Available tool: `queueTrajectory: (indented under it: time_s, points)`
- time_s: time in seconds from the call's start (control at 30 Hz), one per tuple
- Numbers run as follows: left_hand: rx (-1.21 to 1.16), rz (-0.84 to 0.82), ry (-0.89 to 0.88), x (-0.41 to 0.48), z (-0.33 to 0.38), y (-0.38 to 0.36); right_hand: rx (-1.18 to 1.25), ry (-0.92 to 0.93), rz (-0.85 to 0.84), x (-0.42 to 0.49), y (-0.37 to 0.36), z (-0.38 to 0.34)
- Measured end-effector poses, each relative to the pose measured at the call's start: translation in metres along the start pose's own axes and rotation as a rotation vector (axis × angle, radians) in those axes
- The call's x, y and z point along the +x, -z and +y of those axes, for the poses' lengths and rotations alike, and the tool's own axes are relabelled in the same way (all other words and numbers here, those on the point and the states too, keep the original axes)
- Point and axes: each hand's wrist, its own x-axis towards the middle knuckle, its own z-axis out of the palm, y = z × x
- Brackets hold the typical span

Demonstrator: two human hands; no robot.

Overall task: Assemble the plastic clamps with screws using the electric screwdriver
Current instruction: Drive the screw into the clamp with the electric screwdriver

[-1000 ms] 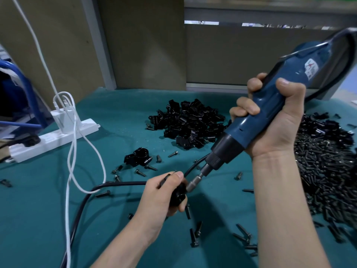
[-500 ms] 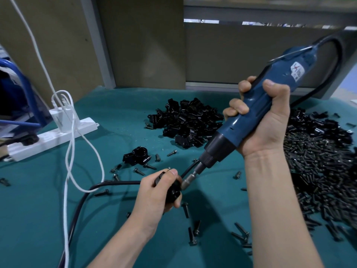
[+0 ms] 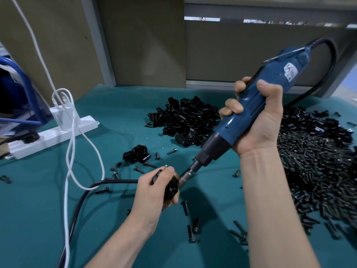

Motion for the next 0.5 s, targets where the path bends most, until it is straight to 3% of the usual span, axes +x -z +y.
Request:
queueTrajectory:
  time_s: [0.5]
  points:
    - [-0.03,0.055,-0.035,0.0021,-0.0068,0.0021,0.013,-0.014,0.022,0.0002,0.0029,0.0074]
